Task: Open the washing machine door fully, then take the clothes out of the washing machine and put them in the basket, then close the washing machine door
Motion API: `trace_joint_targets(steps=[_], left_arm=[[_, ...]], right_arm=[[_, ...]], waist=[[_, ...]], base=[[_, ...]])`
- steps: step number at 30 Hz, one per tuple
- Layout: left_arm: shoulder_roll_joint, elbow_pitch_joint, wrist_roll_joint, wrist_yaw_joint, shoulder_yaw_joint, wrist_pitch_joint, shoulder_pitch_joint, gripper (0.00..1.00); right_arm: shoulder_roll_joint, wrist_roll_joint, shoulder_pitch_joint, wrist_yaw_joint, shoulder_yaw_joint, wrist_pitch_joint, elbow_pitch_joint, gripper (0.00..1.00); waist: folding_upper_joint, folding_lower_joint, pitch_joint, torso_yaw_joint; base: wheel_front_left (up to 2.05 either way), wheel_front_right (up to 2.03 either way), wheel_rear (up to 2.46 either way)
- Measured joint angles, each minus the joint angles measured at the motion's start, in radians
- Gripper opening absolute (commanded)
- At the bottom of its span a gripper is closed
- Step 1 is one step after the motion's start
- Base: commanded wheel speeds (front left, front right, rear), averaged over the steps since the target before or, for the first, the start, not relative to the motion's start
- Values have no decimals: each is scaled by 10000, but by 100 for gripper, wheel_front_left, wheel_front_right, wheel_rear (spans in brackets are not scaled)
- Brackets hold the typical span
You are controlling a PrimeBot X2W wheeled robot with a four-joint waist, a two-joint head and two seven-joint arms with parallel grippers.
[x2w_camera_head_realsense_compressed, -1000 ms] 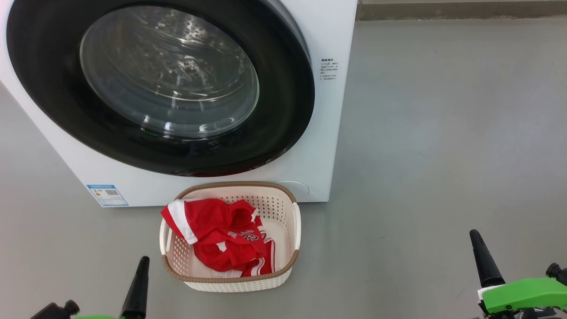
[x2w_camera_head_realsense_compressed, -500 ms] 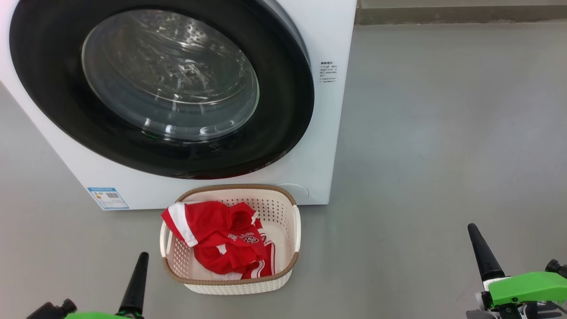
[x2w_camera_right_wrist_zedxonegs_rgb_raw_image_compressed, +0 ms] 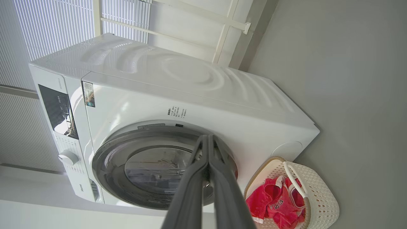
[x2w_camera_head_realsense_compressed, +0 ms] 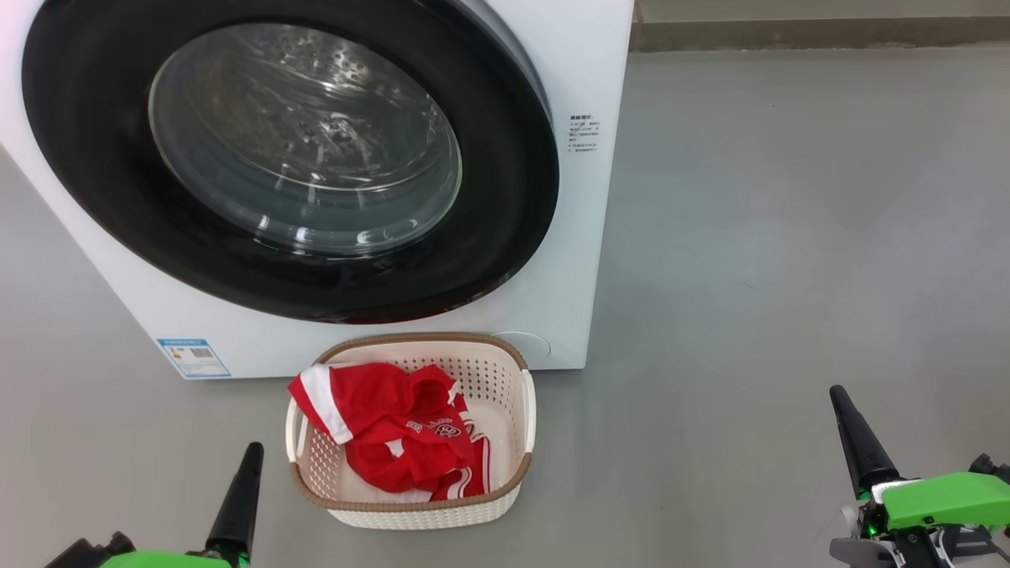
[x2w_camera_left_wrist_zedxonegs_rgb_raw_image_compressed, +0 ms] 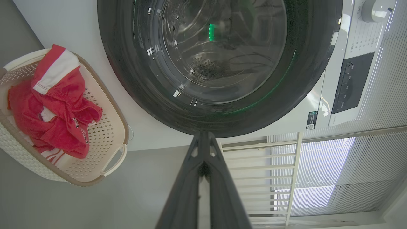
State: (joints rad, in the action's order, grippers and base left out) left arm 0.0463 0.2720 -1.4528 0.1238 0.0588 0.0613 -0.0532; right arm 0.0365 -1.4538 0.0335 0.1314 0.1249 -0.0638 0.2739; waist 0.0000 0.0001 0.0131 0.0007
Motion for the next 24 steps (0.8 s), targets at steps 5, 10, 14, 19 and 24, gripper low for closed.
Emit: trace_joint_targets(steps=[5, 10, 14, 19, 24], left_arm=[[-2, -6, -514, 0, 33, 134, -96, 0], [-4, -6, -1022, 0, 63, 267, -126, 0], [-6, -6, -1471, 0, 92, 359, -126, 0], [-8, -8, -1519, 0, 105, 422, -128, 0], [-8, -8, -1519, 0, 109, 441, -128, 0]], right_arm=[[0, -533, 113, -2, 12, -171, 2, 0], [2, -1037, 198, -2, 21, -309, -2, 0], [2, -1323, 264, -2, 29, -433, -2, 0], [4, -1551, 314, -2, 35, -435, -4, 0], [4, -1551, 314, -2, 38, -435, -4, 0]], waist=[[0, 0, -36, -2], [0, 0, -72, -5], [0, 0, -100, -7], [0, 0, -101, -7], [0, 0, -101, -7]], base=[[0, 0, 0], [0, 0, 0], [0, 0, 0], [0, 0, 0], [0, 0, 0]])
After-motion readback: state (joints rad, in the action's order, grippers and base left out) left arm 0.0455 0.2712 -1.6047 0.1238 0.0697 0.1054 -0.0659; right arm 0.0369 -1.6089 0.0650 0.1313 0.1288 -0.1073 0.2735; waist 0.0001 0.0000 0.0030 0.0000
